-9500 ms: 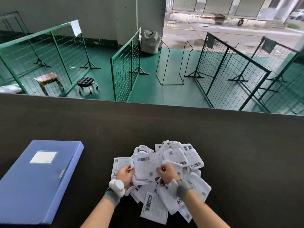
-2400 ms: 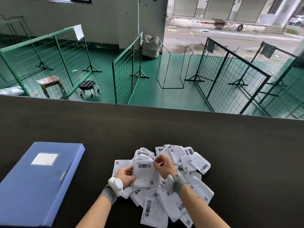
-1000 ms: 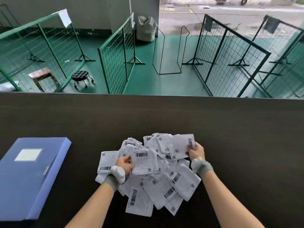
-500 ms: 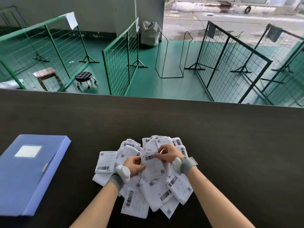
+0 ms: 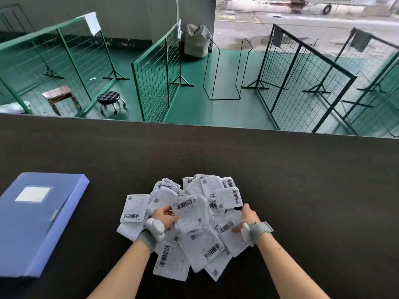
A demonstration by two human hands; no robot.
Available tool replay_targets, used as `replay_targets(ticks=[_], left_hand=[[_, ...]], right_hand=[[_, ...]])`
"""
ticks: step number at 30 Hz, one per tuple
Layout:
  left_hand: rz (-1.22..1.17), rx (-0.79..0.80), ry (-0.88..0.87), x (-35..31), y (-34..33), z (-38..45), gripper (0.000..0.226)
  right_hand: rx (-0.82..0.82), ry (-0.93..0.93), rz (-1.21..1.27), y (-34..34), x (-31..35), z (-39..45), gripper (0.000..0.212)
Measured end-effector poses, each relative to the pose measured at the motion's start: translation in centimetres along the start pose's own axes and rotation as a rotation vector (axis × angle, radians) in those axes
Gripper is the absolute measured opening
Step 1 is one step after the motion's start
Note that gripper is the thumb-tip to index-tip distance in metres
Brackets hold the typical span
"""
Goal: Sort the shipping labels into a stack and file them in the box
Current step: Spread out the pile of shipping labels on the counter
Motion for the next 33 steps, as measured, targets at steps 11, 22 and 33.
replay_targets(ticks=[11,22,33], left_hand=[[-0.099,0.098,0.042,0.5,-0.9,-0.1,0.05],[-0.303,0.248,-0.006,-2.2,-3.0,-1.5,0.041],[-0.113,0.059,-0.014,-0.8,-1.2,-1.4,0.028]], right_hand=[[0.183,0.334,0.589,4.4,3.9,-2.4,0.025],[0.151,0.455,0.703,-2.7,10.9,-3.1,0.034],[0.074,0.514,0.514,-3.5,11.5,-3.3,0.04]])
Point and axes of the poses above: each hand's wrist, its own z-axis towards the middle knuckle, its own y-axis out of the back of the hand, x = y × z, the point moved 7 cm from there along z, towards the middle knuckle, and after that the axes turned 14 degrees about x, right-handed, at the moved point
